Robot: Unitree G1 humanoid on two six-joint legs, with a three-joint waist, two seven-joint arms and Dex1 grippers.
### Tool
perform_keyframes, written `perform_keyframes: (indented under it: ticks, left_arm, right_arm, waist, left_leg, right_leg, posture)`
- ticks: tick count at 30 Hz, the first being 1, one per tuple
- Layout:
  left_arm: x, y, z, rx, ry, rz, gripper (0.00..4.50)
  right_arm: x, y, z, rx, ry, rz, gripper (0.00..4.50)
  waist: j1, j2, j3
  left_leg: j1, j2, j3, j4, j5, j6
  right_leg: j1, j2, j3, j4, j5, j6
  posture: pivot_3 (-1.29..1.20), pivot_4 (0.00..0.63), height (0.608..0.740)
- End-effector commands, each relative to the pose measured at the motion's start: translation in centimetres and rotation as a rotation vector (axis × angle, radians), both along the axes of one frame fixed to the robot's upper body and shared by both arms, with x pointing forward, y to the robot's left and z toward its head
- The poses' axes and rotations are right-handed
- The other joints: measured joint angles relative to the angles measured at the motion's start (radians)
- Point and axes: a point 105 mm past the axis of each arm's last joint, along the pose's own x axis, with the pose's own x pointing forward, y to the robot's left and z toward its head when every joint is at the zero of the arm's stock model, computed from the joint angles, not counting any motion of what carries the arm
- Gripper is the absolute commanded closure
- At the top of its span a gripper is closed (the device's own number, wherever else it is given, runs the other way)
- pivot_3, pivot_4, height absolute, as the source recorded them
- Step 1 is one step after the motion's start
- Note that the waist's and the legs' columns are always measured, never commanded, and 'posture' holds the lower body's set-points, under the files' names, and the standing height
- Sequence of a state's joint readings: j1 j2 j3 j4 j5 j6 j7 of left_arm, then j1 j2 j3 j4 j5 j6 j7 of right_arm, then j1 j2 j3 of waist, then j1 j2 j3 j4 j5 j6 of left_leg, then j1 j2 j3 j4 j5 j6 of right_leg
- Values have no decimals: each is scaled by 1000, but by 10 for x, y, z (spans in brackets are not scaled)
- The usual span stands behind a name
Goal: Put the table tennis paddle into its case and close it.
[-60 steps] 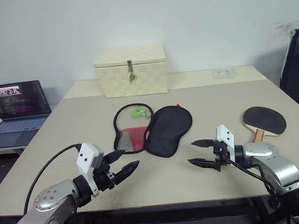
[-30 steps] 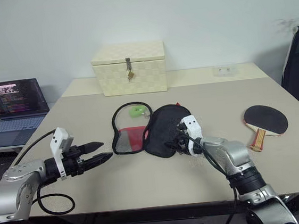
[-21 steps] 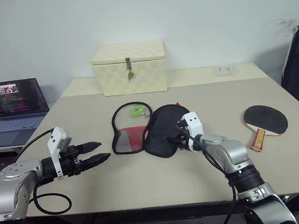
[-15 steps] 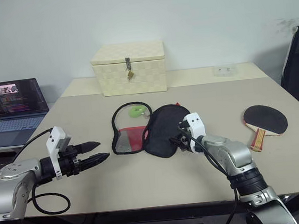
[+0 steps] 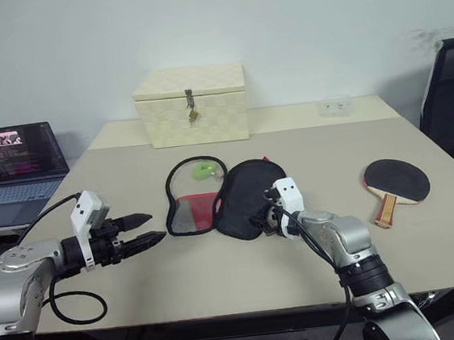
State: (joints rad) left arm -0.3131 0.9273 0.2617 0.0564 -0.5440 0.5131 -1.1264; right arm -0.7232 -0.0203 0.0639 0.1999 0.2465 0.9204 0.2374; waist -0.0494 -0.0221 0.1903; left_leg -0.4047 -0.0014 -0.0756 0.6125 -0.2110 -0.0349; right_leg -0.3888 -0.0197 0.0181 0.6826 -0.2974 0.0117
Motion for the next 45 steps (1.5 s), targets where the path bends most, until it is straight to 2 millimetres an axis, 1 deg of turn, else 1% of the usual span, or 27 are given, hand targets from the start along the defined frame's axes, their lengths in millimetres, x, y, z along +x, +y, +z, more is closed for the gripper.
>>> perform_keyframes:
  ticks: [1, 4, 8, 11, 14, 17, 18, 19, 21, 22, 24, 27, 38, 43, 45]
  left_arm:
    - [0, -4, 15, 29, -58, -19, 954]
    - [1, -5, 15, 29, -62, -21, 954]
    - [1, -6, 15, 27, -65, -24, 954]
    - [1, -8, 14, 25, -66, -29, 954]
    - [0, -17, 14, 18, -70, -58, 954]
    - [-1, -27, 18, -15, -81, -94, 954]
    - [-2, -34, 21, -27, -86, -118, 954]
    - [-4, -41, 22, -30, -91, -143, 954]
    - [-5, -56, 24, -39, -99, -197, 954]
    - [-6, -61, 24, -39, -100, -214, 954]
    - [-8, -66, 23, -39, -91, -240, 954]
    - [-9, -69, 18, -24, -73, -261, 954]
    - [-7, -74, 13, -11, -54, -299, 954]
    - [-5, -76, 10, -11, -51, -306, 954]
    - [-5, -77, 10, -11, -51, -309, 954]
  right_arm:
    - [0, 19, 15, 26, -53, 59, 210]
    - [-1, 24, 18, 39, -55, 79, 962]
    - [-5, 24, 17, 50, -43, 96, 2467]
    - [-6, 23, 17, 53, -35, 98, 3419]
    - [-7, 14, 16, 55, -10, 99, 4480]
    - [-6, 5, 14, 43, 5, 92, 4480]
    - [-5, -2, 12, 29, 9, 87, 4480]
    - [-5, -9, 10, 18, 17, 80, 4480]
    - [-4, -32, 7, -11, 44, 71, 4480]
    - [-4, -41, 7, -19, 56, 70, 4480]
    - [-6, -54, 7, -31, 77, 74, 4480]
    - [-9, -72, 8, -58, 91, 75, 4480]
    - [-28, -112, 11, -159, 123, 104, 4480]
    - [-21, -116, 14, -158, 106, 74, 4480]
    - [-19, -117, 13, -152, 109, 58, 4053]
  waist:
    - [-4, 0, 0]
    - [-6, 0, 0]
    - [-6, 0, 0]
    - [-6, 0, 0]
    - [-6, 0, 0]
    - [-5, 0, 0]
    - [-5, 0, 0]
    - [-5, 0, 0]
    - [1, 0, 0]
    - [4, 0, 0]
    - [7, 0, 0]
    - [8, 0, 0]
    - [9, 0, 0]
    - [8, 0, 0]
    - [8, 0, 0]
  left_leg:
    - [0, 0, 0, 0, 0, 0]
    - [0, 0, 0, 0, 0, 0]
    - [-1, -1, 0, 0, 0, 0]
    - [-1, -1, 0, 0, 0, 0]
    - [-1, 0, -1, 0, 0, 0]
    - [-1, -1, -1, 0, 0, 0]
    - [-2, -1, -1, 0, 0, 0]
    - [-2, -1, -1, 0, 0, 0]
    - [-2, -1, -1, 0, 0, 0]
    - [-2, -2, -1, 0, 0, 0]
    - [-2, -2, 0, 0, 0, 0]
    - [-2, -2, 0, 0, 0, 0]
    - [-2, -2, 1, 1, 0, 0]
    - [-2, -2, 2, 1, 0, 0]
    - [-2, -2, 2, 1, 0, 0]
  right_leg:
    - [0, 0, 0, 0, 0, 0]
    - [0, 0, 0, 0, 0, 0]
    - [0, 0, 0, -1, 0, 0]
    - [0, -1, 0, -1, 0, 0]
    - [0, 0, -1, 0, 0, 0]
    - [0, -1, 0, -1, 0, 0]
    - [0, -1, 0, -1, 0, 0]
    - [0, -1, 0, -1, 0, 0]
    - [0, -1, -1, -1, 0, 0]
    - [0, -1, -1, -1, 0, 0]
    - [0, -1, -1, -1, 0, 0]
    - [0, -1, -1, -1, 0, 0]
    - [0, 0, -1, -1, 0, 0]
    - [0, 0, -1, -1, 0, 0]
    - [0, 0, -1, -1, 0, 0]
  posture:
    - [0, 150, 740]
    - [0, 150, 740]
    - [0, 150, 740]
    - [0, 150, 740]
    - [0, 150, 740]
    - [0, 150, 740]
    - [0, 150, 740]
    - [0, 150, 740]
    - [0, 150, 740]
    - [0, 150, 740]
    - [0, 150, 740]
    - [0, 150, 740]
    - [0, 150, 740]
    - [0, 150, 740]
    - [0, 150, 740]
